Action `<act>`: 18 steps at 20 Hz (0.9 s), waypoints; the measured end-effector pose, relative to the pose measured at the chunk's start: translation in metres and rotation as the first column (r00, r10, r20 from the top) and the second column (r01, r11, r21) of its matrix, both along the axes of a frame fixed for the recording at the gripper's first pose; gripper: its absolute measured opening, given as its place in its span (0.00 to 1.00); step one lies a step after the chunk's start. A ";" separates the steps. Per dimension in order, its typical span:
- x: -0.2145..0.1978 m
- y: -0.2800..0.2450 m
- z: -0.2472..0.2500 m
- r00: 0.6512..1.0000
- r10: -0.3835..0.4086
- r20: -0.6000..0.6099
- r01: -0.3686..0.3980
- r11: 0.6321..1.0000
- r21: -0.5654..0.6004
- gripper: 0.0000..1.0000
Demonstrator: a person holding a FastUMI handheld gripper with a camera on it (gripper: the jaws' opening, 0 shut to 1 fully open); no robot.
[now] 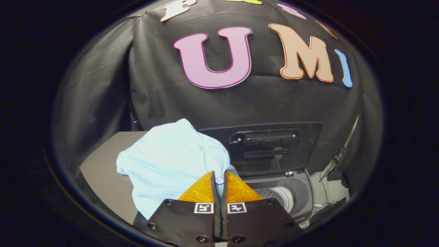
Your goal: Put the clothes into the washing machine and then close the washing machine lid.
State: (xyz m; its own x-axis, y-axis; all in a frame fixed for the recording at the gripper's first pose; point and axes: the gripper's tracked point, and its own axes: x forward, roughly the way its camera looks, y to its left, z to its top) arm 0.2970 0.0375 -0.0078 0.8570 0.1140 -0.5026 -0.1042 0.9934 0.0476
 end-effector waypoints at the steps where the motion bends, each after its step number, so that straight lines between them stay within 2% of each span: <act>1: 0.002 -0.009 -0.010 1.000 -0.008 -0.003 0.008 0.999 -0.033 0.00; 5: 0.008 -0.038 -0.068 0.999 -0.021 -0.035 0.017 0.993 -0.120 0.01; 8: 0.006 -0.057 -0.095 0.999 -0.015 -0.039 0.008 0.985 -0.173 0.38; 13: -0.016 -0.078 -0.101 0.999 -0.034 -0.011 0.033 0.995 -0.089 0.98; 15: -0.031 -0.089 -0.095 0.999 -0.039 -0.013 0.038 0.998 -0.041 0.98; 18: -0.047 -0.112 -0.080 0.999 -0.039 0.006 0.040 0.999 -0.031 0.98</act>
State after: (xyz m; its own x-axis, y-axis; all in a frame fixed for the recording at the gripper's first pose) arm 0.2498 -0.0748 -0.0883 0.8630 0.0646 -0.5010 -0.0651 0.9977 0.0166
